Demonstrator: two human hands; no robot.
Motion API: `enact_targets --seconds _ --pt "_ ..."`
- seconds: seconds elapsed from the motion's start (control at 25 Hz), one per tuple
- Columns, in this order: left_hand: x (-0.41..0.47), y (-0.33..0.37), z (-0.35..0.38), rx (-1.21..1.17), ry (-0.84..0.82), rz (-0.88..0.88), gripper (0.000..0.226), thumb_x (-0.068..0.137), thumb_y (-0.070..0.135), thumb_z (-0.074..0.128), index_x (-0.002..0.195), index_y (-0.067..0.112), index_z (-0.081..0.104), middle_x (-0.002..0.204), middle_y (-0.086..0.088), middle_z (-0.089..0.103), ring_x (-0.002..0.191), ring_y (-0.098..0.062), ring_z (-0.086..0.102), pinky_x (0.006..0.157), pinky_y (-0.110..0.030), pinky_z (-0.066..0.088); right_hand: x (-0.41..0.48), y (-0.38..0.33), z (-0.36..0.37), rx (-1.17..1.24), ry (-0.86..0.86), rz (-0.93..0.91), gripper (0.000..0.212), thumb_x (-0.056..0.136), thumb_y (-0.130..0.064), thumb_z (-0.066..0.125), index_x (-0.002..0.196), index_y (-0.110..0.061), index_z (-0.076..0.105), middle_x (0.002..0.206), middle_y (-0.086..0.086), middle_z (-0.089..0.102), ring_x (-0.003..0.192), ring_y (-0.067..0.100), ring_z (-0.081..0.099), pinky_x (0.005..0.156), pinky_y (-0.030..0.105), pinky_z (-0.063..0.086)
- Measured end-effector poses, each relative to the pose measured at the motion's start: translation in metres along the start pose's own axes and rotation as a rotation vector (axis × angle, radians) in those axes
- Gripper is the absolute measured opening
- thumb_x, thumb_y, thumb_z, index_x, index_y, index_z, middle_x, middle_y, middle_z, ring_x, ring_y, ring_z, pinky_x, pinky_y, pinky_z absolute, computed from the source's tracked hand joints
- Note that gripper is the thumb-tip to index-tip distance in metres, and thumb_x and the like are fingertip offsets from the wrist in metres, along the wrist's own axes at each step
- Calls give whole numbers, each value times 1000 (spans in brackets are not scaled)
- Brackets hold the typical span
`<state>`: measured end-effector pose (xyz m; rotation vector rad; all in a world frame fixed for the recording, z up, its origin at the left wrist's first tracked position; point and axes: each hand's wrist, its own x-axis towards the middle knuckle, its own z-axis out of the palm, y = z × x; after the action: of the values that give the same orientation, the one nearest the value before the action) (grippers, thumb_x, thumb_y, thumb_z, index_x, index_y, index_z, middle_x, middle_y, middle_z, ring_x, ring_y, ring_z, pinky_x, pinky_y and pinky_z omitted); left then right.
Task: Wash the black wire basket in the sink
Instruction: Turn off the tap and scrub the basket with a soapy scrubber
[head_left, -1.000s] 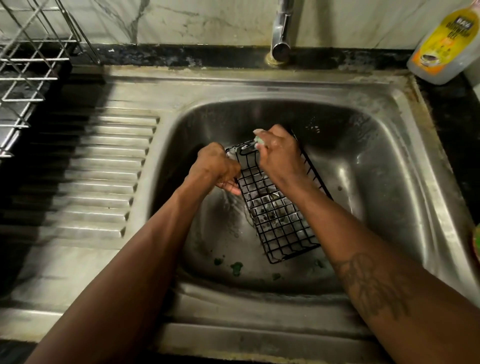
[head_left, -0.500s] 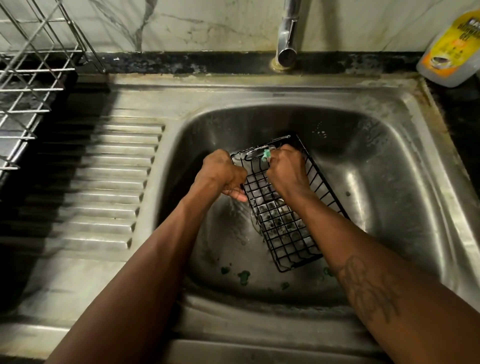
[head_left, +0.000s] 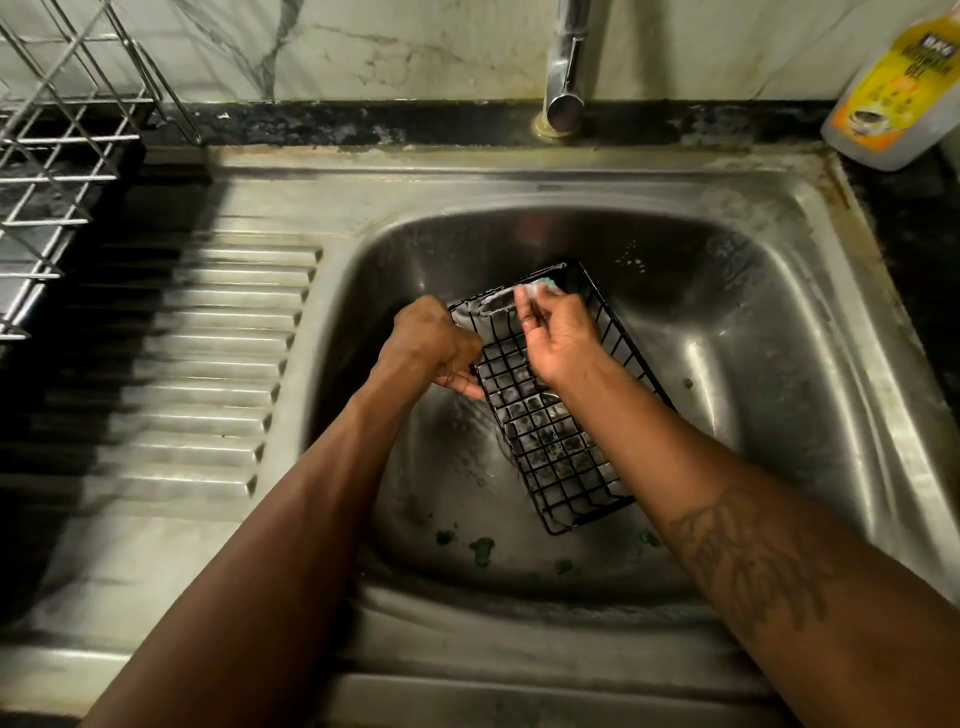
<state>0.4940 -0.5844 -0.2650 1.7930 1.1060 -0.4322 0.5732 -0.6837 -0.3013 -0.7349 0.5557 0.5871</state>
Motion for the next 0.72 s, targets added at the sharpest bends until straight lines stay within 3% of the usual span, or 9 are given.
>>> enact_targets --seconds 0.16,0.24,0.36,0.44,0.56,0.64,0.72 --pt "2 -2 0 -5 13 10 17 84 -5 68 86 -3 51 63 -29 68 63 -42 73 74 -52 62 -5 -10 -5 172 -5 47 15 100 5 52 86 3 59 82 14 58 76 19 60 89 35 56" --pt "4 -2 1 10 3 -1 15 85 -4 66 87 -4 51 65 -29 69 65 -42 73 76 -52 62 -3 -7 -5 125 -19 49 17 100 5 52 84 2 58 79 13 58 75 17 59 87 34 57" --pt "6 -3 0 15 -29 -18 13 86 -1 65 88 -4 52 70 -29 71 69 -41 74 79 -51 62 -2 -5 -4 -73 -76 29 21 99 6 53 81 -4 58 79 7 59 74 12 59 72 24 60" --pt "5 -2 -1 22 -11 -9 17 85 1 68 94 -5 55 69 -27 71 67 -40 74 77 -49 62 -3 0 -8 -285 -130 20 20 95 9 57 81 -5 62 82 6 63 74 13 60 69 25 59" --pt "0 0 -1 23 7 7 24 83 5 75 90 -3 55 66 -26 71 66 -39 74 75 -48 63 3 15 -15 -869 -184 -123 12 86 1 73 82 -10 73 76 5 71 65 13 63 79 35 59" --pt "-1 1 -1 37 10 -7 24 85 9 75 85 -1 53 65 -24 71 70 -36 75 79 -45 63 9 20 -18 -1232 -117 -329 12 81 -12 82 92 -16 78 82 1 75 69 9 69 70 22 60" --pt "0 2 0 42 9 -21 20 90 9 69 86 -1 52 65 -23 71 71 -35 76 81 -43 63 8 16 -21 -1435 -39 -568 17 82 -14 81 98 -16 77 87 -2 74 73 7 68 54 9 49"
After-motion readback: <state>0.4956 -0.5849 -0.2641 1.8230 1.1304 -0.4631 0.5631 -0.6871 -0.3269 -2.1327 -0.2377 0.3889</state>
